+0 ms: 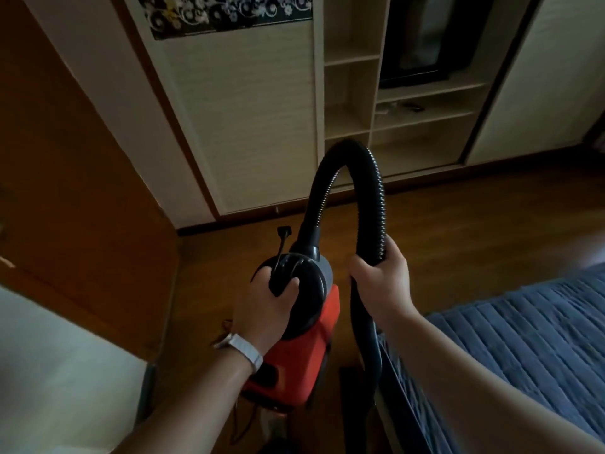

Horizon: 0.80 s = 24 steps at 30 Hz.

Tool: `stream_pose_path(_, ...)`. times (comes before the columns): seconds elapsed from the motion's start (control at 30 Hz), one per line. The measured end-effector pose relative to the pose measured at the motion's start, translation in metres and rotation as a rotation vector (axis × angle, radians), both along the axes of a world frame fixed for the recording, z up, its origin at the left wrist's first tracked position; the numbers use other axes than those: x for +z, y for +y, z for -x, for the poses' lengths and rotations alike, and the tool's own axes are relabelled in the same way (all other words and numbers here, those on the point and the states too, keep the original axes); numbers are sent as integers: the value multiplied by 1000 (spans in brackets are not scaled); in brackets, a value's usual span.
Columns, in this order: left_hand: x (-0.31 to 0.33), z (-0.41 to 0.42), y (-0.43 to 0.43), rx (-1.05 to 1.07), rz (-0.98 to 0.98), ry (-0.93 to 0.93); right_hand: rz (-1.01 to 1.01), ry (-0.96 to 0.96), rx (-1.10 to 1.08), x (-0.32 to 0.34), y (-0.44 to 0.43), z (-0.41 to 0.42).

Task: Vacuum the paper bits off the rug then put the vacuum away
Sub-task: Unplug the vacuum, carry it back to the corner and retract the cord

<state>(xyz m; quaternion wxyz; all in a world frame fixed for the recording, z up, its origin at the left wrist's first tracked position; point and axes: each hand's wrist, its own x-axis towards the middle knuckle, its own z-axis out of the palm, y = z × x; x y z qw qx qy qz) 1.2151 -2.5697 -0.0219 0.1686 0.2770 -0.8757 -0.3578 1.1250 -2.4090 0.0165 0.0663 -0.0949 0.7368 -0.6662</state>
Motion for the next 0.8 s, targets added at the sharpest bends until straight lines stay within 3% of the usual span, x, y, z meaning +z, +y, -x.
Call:
stream_pose_path(0.23,-37,114,-71,-38,-189,79,-19,-14,-78,-17,-68,100)
stream_pose_path(0.47,-29,232,-165,-184,-289,101,-25,-14,-196,-9,-149,198)
stream_pose_path(0.8,-18,365,-230,-350,-204,151,-10,27,-349,-2,-185,297)
